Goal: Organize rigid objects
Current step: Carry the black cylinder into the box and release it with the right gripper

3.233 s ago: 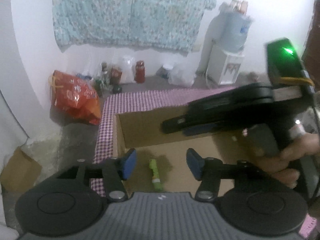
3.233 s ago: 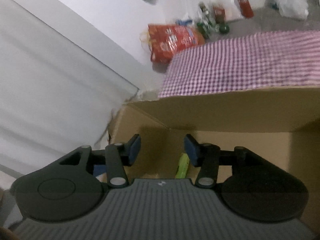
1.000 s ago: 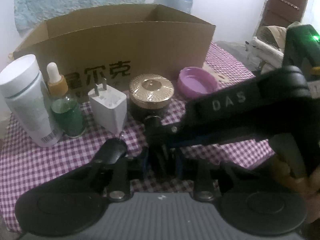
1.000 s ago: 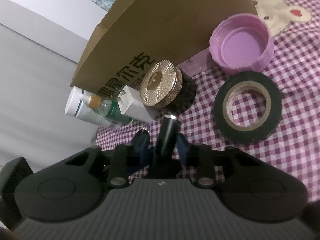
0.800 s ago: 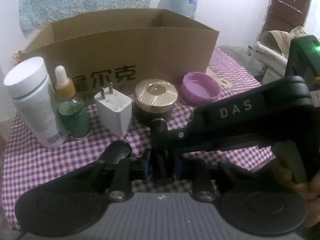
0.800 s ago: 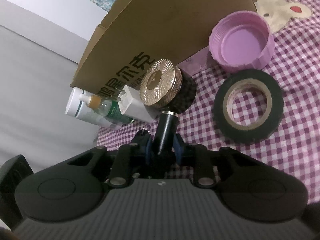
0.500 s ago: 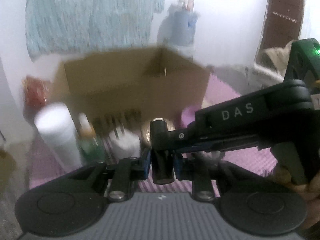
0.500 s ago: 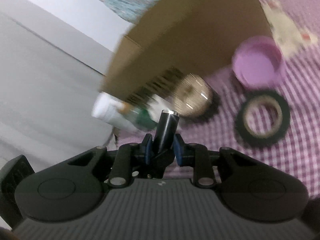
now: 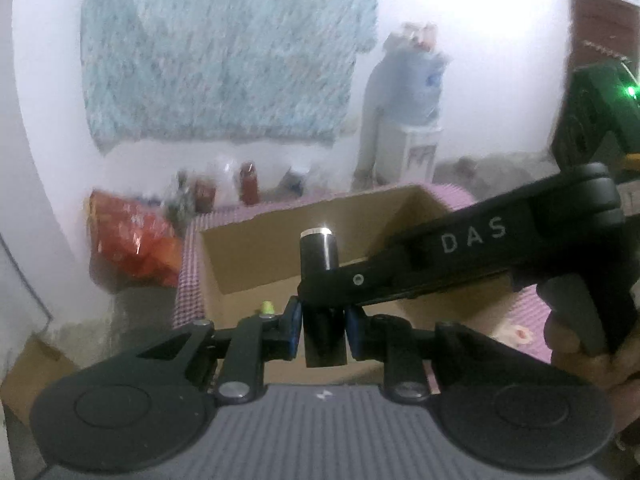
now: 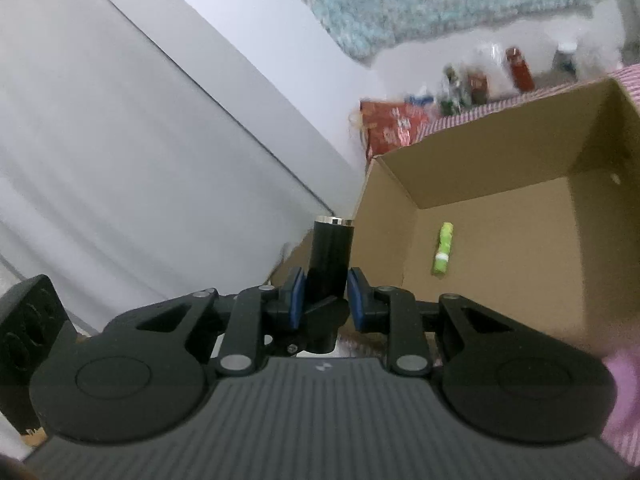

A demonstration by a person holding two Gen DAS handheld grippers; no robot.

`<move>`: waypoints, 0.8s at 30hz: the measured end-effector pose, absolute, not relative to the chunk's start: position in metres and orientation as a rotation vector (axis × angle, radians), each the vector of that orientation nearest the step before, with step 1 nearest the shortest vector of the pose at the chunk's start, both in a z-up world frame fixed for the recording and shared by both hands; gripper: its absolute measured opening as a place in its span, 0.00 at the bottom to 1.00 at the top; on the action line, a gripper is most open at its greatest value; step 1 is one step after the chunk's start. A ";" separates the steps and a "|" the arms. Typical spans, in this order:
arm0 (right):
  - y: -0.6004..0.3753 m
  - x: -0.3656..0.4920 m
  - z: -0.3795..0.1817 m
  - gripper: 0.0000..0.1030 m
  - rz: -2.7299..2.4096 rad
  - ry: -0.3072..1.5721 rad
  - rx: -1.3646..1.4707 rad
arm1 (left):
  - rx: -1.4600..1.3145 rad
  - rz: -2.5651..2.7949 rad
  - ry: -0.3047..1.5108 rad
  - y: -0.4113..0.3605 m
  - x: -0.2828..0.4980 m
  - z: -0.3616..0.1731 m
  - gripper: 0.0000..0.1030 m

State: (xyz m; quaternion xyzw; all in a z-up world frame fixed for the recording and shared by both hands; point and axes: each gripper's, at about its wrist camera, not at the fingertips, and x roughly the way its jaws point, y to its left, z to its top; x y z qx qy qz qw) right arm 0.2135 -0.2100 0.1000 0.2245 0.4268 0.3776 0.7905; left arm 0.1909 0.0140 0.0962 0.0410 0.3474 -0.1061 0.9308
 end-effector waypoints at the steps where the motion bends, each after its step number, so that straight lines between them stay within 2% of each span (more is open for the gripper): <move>1: -0.203 0.229 0.096 0.22 0.810 0.952 0.490 | 0.073 -0.212 0.743 0.018 0.205 0.095 0.23; 6: -0.170 0.296 0.067 0.22 0.780 1.120 0.525 | 0.051 -0.167 0.890 0.035 0.263 0.070 0.23; 11: -0.144 0.336 0.037 0.24 0.753 1.227 0.553 | 0.173 -0.090 0.945 0.036 0.291 0.049 0.23; 16: -0.133 0.353 0.019 0.24 0.731 1.261 0.564 | 0.171 -0.076 0.962 0.037 0.299 0.041 0.24; 24: -0.140 0.350 0.011 0.24 0.706 1.269 0.620 | 0.137 -0.093 0.937 0.040 0.295 0.047 0.36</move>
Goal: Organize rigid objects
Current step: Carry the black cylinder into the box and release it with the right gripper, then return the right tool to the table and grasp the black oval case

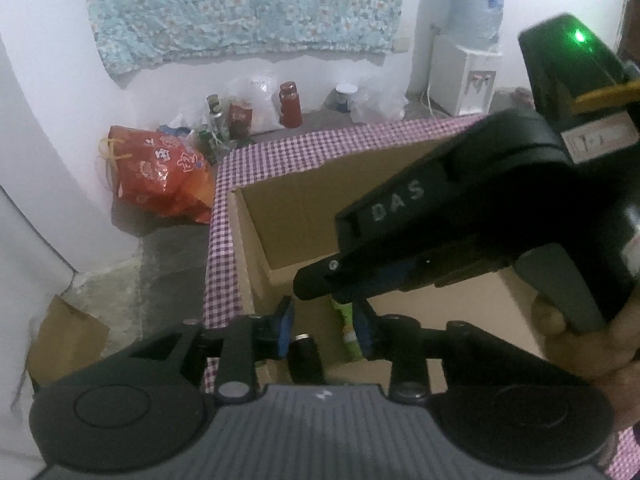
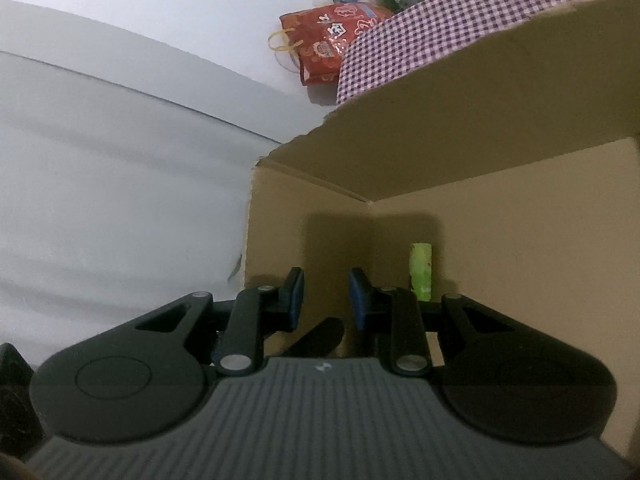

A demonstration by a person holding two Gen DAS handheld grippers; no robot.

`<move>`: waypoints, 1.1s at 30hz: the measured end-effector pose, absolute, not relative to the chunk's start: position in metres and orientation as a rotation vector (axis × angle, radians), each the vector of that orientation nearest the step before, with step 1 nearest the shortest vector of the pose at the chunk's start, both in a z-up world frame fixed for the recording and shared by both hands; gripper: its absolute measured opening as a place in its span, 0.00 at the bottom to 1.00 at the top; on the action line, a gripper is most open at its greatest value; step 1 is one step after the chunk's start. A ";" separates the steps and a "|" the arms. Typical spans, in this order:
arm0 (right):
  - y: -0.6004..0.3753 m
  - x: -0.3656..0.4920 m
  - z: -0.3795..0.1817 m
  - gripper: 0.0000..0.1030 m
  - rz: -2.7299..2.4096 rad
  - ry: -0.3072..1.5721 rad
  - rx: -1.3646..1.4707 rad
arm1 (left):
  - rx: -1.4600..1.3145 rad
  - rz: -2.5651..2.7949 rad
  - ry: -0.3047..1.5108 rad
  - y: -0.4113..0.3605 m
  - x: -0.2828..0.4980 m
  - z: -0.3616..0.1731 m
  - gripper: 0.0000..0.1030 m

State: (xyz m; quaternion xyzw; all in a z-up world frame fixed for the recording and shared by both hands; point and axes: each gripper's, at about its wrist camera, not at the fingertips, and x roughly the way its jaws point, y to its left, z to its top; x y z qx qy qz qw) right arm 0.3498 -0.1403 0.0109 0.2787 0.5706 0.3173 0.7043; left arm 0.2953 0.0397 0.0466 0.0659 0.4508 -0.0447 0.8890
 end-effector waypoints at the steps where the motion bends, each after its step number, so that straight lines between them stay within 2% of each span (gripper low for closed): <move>1: -0.142 0.347 0.015 0.24 0.709 1.261 0.622 | 0.130 -0.094 0.928 0.040 0.292 0.050 0.37; 9: -0.177 0.314 0.069 0.27 0.775 1.104 0.642 | 0.052 -0.111 0.776 0.053 0.239 0.108 0.60; 14: -0.223 0.255 0.113 0.29 0.841 0.968 0.664 | 0.026 -0.143 0.674 0.061 0.177 0.139 0.77; 18: -0.262 0.192 0.128 0.34 0.879 0.880 0.682 | -0.011 -0.187 0.654 0.059 0.127 0.136 0.83; 20: -0.278 0.162 0.124 0.43 0.871 0.858 0.666 | -0.040 -0.208 0.661 0.058 0.107 0.123 0.84; 23: -0.290 0.119 0.102 0.44 0.829 0.853 0.632 | -0.077 -0.237 0.709 0.051 0.083 0.092 0.85; 29: -0.286 0.075 0.026 0.45 0.734 0.971 0.698 | -0.098 -0.279 0.809 0.026 0.065 0.027 0.83; 33: -0.279 0.071 -0.012 0.45 0.669 1.040 0.748 | -0.075 -0.287 0.849 0.013 0.068 -0.002 0.71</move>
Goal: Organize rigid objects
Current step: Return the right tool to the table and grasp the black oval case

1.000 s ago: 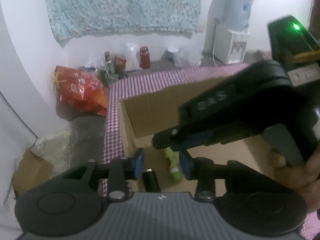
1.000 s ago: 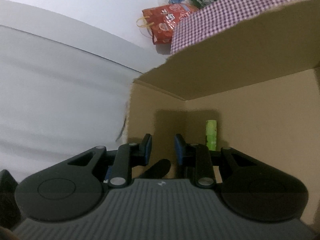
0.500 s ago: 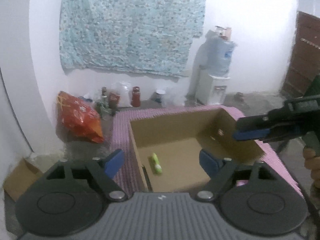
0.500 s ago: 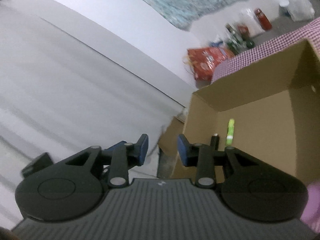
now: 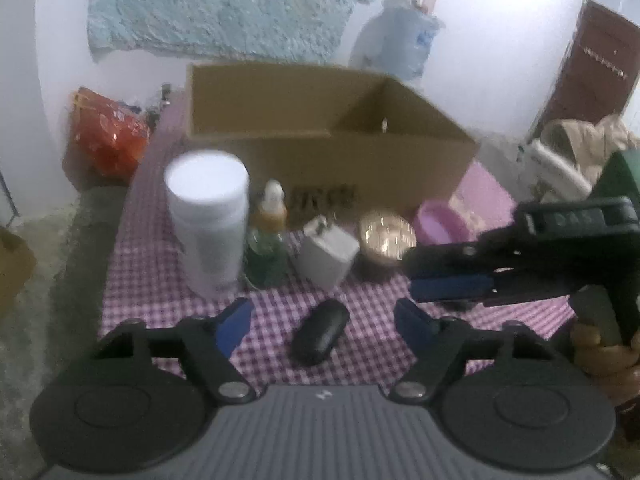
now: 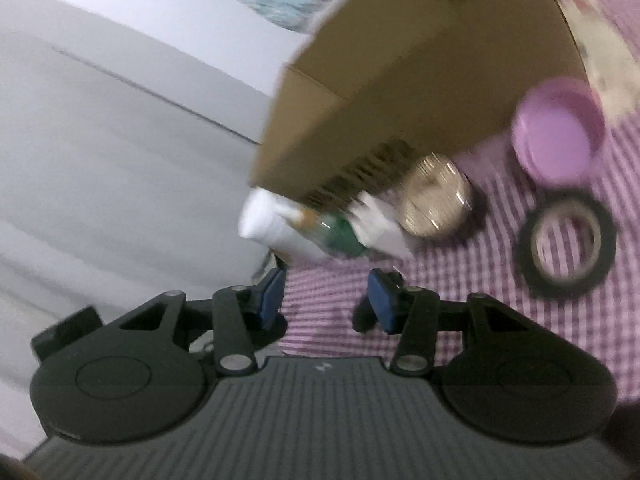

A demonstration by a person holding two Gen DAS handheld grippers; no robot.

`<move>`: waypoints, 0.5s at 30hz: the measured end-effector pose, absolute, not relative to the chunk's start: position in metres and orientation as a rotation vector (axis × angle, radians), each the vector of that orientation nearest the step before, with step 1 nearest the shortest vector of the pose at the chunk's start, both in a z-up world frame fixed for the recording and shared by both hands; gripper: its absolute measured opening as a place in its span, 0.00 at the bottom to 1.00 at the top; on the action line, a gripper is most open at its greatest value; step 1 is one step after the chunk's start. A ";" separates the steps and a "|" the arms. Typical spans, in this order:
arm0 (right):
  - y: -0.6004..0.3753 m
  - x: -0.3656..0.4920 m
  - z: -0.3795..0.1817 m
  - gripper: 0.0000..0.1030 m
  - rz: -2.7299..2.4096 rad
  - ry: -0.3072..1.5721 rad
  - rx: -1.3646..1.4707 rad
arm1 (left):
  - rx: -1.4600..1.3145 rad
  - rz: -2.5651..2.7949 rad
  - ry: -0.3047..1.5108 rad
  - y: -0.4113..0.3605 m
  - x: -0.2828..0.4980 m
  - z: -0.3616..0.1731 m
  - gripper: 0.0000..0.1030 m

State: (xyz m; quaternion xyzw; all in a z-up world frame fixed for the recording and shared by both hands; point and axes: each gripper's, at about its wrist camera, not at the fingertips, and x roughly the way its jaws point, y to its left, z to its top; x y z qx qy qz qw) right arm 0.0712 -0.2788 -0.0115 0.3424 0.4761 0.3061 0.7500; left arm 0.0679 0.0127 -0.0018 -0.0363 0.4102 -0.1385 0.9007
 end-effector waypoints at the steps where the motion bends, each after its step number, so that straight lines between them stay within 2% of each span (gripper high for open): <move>1: -0.277 0.070 -0.017 0.45 0.661 1.053 0.749 | -0.068 -0.285 0.861 0.010 0.071 -0.007 0.68; 3: -0.269 0.071 -0.025 0.45 0.648 1.072 0.739 | -0.044 -0.281 0.874 0.005 0.075 -0.016 0.60; 7: -0.258 0.072 -0.037 0.43 0.622 1.103 0.712 | -0.005 -0.289 0.905 -0.003 0.080 -0.032 0.52; 9: -0.251 0.076 -0.044 0.42 0.605 1.118 0.695 | 0.001 -0.301 0.922 -0.007 0.085 -0.039 0.44; 15: -0.236 0.084 -0.057 0.37 0.599 1.133 0.657 | 0.005 -0.317 0.943 -0.013 0.092 -0.052 0.41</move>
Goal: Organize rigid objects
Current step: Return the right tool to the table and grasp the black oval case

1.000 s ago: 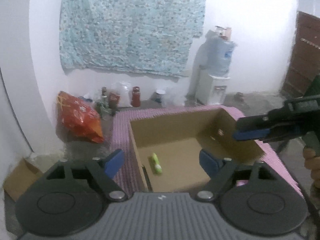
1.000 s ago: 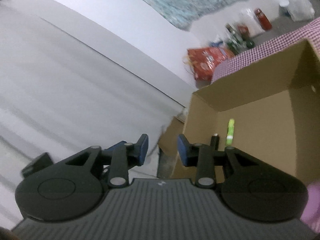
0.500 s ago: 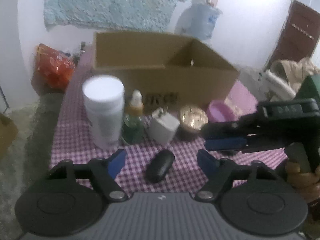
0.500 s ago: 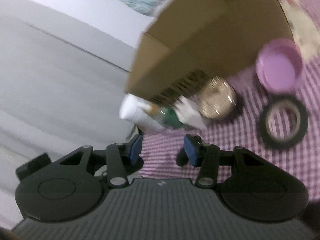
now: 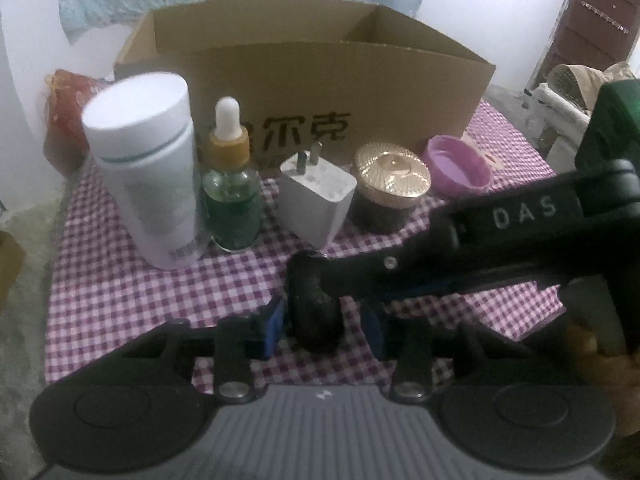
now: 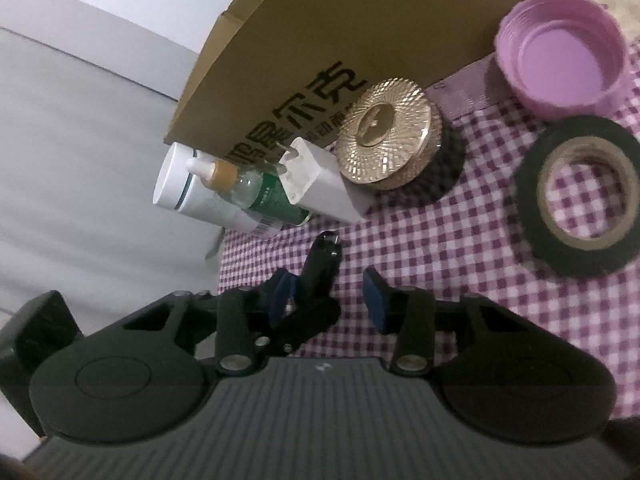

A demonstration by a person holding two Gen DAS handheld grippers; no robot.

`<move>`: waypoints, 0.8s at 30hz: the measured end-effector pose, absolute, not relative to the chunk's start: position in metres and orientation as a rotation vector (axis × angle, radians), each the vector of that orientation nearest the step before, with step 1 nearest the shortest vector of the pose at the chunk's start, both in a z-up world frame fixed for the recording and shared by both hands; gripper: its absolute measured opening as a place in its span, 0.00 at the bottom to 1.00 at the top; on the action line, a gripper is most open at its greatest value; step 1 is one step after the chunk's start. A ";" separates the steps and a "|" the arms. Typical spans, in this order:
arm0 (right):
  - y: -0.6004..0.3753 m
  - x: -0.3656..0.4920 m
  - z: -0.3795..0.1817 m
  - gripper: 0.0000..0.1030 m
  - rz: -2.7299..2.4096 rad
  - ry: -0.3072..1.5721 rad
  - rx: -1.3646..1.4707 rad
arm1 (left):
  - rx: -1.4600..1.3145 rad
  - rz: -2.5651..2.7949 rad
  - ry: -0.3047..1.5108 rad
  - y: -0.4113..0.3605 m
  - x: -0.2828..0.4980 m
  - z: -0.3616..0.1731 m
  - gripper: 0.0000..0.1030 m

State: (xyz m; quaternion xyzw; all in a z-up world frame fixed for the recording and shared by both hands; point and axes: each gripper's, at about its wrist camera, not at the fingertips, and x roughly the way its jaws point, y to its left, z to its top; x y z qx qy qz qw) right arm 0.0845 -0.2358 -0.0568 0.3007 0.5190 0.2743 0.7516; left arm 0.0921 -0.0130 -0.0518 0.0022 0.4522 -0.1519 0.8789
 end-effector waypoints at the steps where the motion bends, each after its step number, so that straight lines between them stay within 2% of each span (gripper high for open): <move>1: -0.234 0.086 -0.057 0.36 0.601 1.132 0.656 | 0.013 -0.318 0.940 -0.014 0.092 -0.052 0.41; 19: -0.222 0.099 -0.060 0.30 0.641 1.112 0.696 | -0.008 -0.326 0.914 -0.015 0.096 -0.058 0.40; 21: -0.224 0.099 -0.061 0.28 0.645 1.111 0.707 | -0.004 -0.313 0.909 -0.013 0.095 -0.058 0.32; 24: -0.223 0.099 -0.063 0.28 0.639 1.117 0.691 | -0.016 -0.305 0.907 -0.008 0.093 -0.058 0.31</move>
